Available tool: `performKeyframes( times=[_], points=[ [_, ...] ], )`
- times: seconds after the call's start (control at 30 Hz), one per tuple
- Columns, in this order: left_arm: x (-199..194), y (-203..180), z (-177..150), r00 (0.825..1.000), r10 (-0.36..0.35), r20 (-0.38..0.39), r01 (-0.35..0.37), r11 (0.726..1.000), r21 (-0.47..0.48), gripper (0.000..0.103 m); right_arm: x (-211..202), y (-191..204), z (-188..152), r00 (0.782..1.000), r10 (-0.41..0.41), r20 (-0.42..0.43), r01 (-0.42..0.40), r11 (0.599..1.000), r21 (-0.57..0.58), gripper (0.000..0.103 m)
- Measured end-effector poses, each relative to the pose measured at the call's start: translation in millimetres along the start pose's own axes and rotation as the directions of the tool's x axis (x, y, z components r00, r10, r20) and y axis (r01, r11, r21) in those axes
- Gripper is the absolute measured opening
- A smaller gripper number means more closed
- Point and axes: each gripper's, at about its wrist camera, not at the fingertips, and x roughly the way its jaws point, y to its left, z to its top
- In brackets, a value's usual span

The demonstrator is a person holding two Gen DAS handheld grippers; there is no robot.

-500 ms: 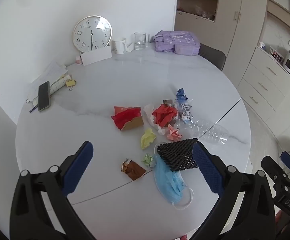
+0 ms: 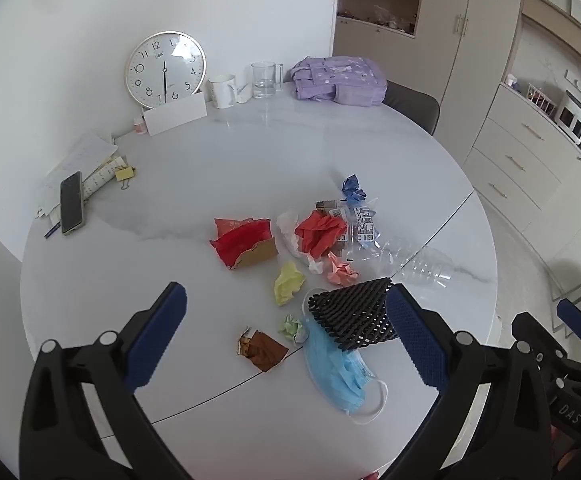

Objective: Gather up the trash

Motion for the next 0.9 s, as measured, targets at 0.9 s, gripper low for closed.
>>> performKeyframes(
  times=[0.9],
  points=[
    [9.2,2.2,2.7,1.000,0.000,-0.016,0.000,1.000,-0.014,0.095,4.1,10.6,8.9,1.000,0.000,-0.022,0.000,1.000,-0.030,0.101]
  ],
)
